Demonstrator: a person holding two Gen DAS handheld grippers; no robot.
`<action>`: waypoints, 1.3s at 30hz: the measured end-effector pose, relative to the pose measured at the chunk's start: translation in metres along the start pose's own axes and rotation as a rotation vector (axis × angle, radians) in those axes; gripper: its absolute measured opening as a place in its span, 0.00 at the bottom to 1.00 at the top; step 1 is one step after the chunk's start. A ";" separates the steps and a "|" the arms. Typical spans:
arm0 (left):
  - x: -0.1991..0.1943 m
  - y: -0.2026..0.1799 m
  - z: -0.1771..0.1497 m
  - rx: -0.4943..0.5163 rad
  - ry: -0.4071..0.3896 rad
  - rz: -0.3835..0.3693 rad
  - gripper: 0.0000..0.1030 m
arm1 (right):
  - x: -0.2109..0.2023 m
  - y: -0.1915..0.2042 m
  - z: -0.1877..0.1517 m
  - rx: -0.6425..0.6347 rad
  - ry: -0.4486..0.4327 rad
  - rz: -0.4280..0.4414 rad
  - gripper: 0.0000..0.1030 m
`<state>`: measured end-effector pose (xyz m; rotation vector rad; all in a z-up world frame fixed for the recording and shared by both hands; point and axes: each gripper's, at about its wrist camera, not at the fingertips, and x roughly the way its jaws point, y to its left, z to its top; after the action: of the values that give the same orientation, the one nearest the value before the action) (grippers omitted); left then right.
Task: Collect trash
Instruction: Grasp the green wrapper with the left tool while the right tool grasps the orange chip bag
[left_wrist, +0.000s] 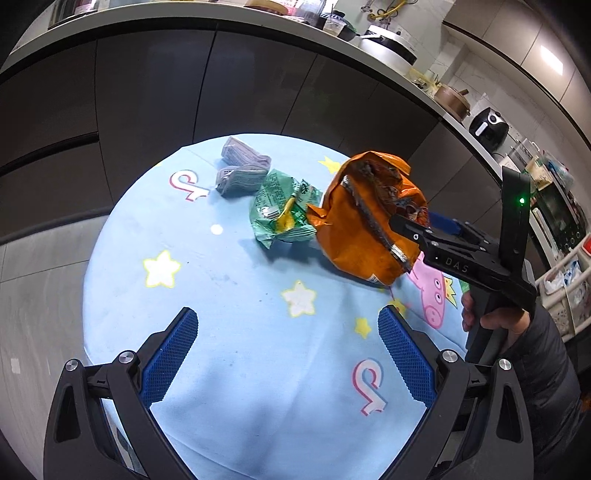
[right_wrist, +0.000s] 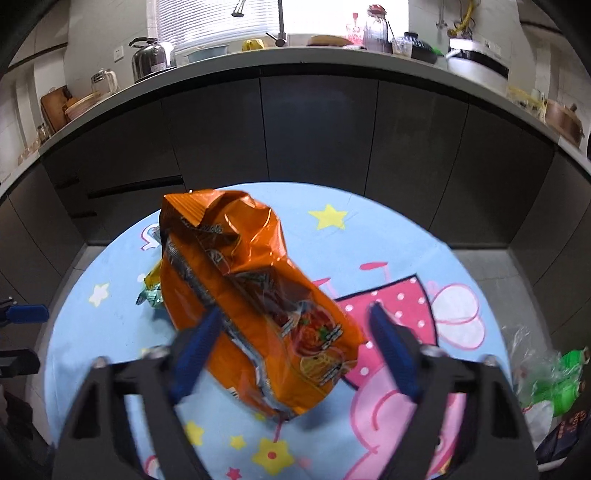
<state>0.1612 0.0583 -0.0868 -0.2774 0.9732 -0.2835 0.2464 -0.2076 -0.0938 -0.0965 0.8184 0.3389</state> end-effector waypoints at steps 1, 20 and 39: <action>0.001 0.002 0.000 -0.005 0.000 -0.001 0.92 | 0.000 0.000 -0.002 0.011 0.008 0.006 0.46; 0.049 0.000 0.046 0.043 -0.059 0.047 0.90 | -0.106 -0.020 -0.097 0.247 -0.053 -0.012 0.07; 0.101 -0.001 0.064 0.052 0.069 0.035 0.26 | -0.131 -0.014 -0.115 0.268 -0.072 -0.020 0.09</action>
<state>0.2689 0.0283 -0.1297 -0.2040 1.0366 -0.2878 0.0875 -0.2793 -0.0769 0.1571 0.7845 0.2105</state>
